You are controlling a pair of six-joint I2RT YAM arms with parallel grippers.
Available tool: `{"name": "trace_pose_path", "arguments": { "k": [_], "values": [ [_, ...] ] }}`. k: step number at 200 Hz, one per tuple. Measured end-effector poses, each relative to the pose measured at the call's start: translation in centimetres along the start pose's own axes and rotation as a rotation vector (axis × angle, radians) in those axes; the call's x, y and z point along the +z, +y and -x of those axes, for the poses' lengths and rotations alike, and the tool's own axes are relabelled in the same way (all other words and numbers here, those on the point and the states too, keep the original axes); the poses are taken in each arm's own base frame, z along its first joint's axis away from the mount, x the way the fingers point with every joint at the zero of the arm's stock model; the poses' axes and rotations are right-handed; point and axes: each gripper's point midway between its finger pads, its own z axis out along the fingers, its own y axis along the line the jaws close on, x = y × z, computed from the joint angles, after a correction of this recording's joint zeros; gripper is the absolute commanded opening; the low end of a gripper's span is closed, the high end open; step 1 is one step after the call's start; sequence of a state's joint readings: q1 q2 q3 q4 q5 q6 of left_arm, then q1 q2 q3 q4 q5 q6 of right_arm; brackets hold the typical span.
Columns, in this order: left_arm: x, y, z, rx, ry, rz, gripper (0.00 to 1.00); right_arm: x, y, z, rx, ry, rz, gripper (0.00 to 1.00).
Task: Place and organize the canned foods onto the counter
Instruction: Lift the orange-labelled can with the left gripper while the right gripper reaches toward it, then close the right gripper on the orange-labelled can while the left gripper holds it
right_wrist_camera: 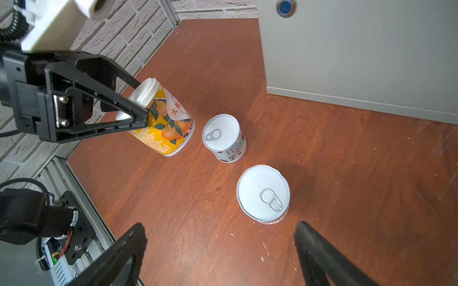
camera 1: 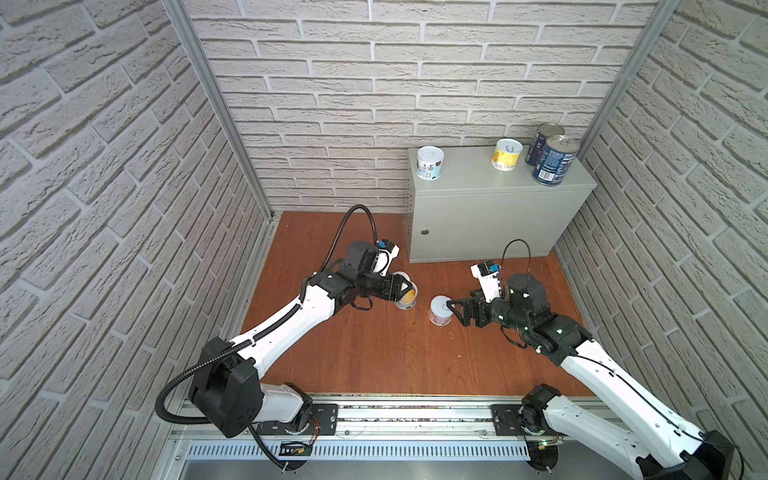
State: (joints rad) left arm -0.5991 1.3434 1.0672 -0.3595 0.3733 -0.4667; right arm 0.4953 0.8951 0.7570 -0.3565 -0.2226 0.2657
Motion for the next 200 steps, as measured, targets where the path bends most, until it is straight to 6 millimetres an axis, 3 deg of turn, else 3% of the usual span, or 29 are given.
{"name": "trace_pose_path", "arguments": {
  "k": [58,128,200],
  "values": [
    [-1.4,-0.4,-0.5,-0.038,0.018,-0.036,0.50,3.0,4.2,0.8,-0.158,-0.035,0.098,0.95],
    [-1.9,-1.1,-1.1,-0.069,0.061,-0.096,0.50,6.0,7.0,1.2,-0.208,-0.064,0.169,0.95],
    [-2.7,-2.7,-0.6,-0.058,0.075,-0.167,0.49,6.8,8.5,2.0,-0.241,-0.110,0.219,0.95]
  ]
}}
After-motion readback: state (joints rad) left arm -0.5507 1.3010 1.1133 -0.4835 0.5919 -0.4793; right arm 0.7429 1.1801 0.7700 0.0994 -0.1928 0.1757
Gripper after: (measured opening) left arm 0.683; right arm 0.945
